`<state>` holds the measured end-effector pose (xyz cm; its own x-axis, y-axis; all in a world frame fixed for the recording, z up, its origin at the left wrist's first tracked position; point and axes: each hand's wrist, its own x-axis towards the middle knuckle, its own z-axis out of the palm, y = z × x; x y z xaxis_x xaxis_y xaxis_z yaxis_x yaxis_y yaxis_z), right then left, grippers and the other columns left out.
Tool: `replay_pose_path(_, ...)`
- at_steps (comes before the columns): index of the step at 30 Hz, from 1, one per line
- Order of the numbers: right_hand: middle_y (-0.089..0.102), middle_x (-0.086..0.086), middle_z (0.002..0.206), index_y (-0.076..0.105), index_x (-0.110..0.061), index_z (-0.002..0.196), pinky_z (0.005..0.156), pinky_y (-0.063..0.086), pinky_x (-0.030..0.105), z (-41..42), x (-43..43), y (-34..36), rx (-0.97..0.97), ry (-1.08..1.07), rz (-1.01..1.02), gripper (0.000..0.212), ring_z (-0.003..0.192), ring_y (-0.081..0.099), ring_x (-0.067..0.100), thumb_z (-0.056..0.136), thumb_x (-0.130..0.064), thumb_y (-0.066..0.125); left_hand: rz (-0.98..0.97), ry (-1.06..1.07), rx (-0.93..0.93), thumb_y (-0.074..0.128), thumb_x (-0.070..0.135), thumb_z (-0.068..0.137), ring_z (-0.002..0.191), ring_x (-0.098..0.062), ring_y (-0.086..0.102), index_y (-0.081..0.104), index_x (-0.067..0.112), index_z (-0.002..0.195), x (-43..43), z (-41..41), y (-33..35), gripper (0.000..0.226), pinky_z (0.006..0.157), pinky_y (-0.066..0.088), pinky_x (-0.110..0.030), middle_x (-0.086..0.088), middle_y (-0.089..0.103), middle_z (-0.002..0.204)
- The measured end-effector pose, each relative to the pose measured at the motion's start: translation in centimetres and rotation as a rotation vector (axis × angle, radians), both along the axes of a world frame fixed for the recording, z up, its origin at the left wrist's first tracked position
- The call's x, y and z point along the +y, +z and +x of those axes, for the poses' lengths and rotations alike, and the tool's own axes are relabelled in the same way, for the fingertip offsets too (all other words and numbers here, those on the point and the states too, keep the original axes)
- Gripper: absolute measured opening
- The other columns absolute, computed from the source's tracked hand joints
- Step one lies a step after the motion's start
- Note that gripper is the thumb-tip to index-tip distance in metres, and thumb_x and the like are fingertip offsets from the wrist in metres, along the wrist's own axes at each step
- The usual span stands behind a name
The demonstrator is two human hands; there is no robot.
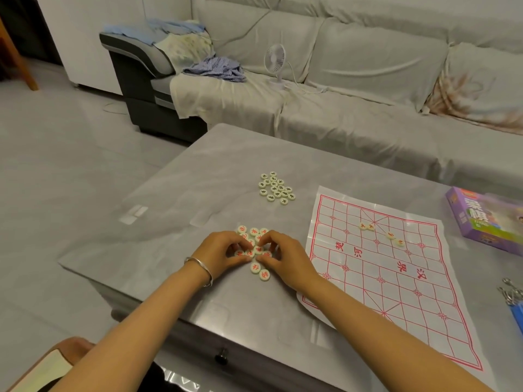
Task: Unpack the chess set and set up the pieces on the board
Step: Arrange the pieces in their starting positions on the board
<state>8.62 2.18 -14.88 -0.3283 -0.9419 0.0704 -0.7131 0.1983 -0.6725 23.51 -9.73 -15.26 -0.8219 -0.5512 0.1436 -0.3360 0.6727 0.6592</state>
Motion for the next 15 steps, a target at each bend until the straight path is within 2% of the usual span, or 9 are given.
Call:
replay_pose_path(6,0.061,-0.007,0.094,0.054,-0.025,0.098,0.069,0.045,0.014,-0.7,0.6,0.0,-0.105,-0.040,-0.093,0.019,0.080,0.055,0.006,0.085,-0.029,0.067,0.091,0.036,0.061,0.076,0.027,0.074,0.079,-0.010,0.061,0.066,0.026,0.096,0.4,-0.4,0.3,0.025,0.071,0.048,-0.014,0.012,0.066,0.087)
replay_pose_path(12,0.061,-0.015,0.092,0.052,-0.030,0.093,0.071,0.049,0.015,-5.1,3.1,1.5,-0.219,-0.158,-0.237,0.020,0.084,0.058,0.007,0.083,-0.024,0.069,0.128,0.061,0.214,0.074,0.020,0.076,0.083,0.000,0.057,0.063,0.030,0.097,1.7,-3.8,2.7,0.026,0.070,0.048,-0.009,0.015,0.063,0.087)
replay_pose_path(15,0.062,-0.012,0.090,0.054,-0.026,0.092,0.068,0.049,0.012,-9.3,5.8,1.8,-0.241,-0.273,-0.281,0.020,0.081,0.059,0.009,0.081,-0.020,0.070,0.142,0.022,0.193,0.073,0.023,0.076,0.080,-0.002,0.059,0.062,0.031,0.098,3.3,-7.7,3.1,0.026,0.070,0.049,-0.008,0.017,0.062,0.087)
